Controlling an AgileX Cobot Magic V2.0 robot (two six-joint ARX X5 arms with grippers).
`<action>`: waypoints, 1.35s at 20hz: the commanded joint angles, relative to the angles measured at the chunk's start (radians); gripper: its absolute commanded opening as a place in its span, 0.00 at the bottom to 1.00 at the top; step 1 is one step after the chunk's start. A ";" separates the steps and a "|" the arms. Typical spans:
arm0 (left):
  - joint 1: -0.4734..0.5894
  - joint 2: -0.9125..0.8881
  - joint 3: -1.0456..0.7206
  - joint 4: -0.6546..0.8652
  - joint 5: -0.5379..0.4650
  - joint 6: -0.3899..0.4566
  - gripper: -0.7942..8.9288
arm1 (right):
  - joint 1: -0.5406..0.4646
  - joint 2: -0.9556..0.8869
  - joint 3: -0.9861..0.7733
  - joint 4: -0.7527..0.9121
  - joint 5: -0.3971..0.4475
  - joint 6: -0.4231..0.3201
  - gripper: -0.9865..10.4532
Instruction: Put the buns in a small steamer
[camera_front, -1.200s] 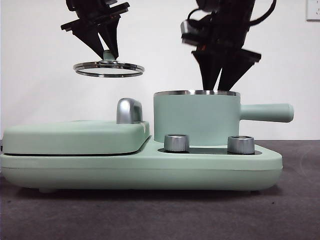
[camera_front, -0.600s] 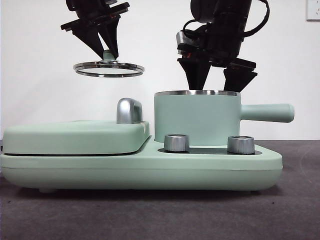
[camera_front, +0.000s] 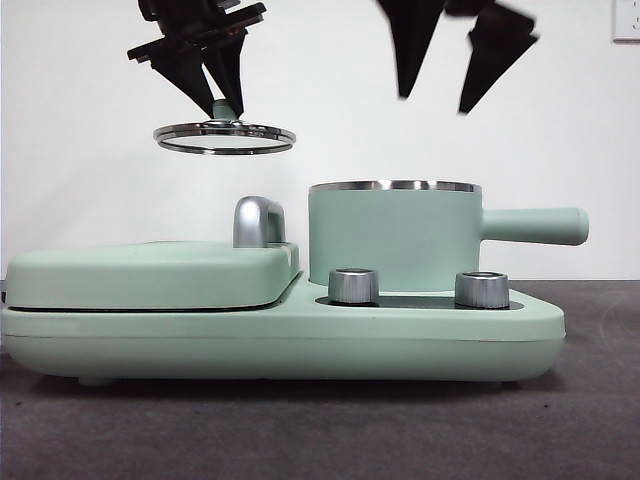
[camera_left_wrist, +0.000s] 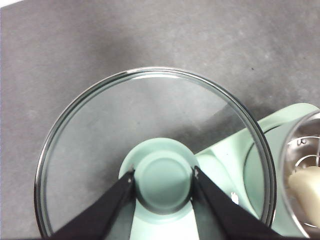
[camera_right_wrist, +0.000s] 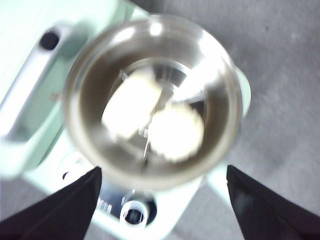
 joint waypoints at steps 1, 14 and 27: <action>-0.025 -0.006 0.039 0.016 0.002 -0.004 0.17 | 0.007 -0.121 -0.071 -0.077 0.002 -0.014 0.43; -0.201 -0.006 0.039 0.011 0.002 -0.004 0.17 | 0.008 -1.109 -0.829 0.174 -0.029 0.077 0.43; -0.352 -0.005 0.039 0.016 0.002 -0.002 0.17 | 0.008 -1.456 -0.958 0.187 -0.093 0.083 0.43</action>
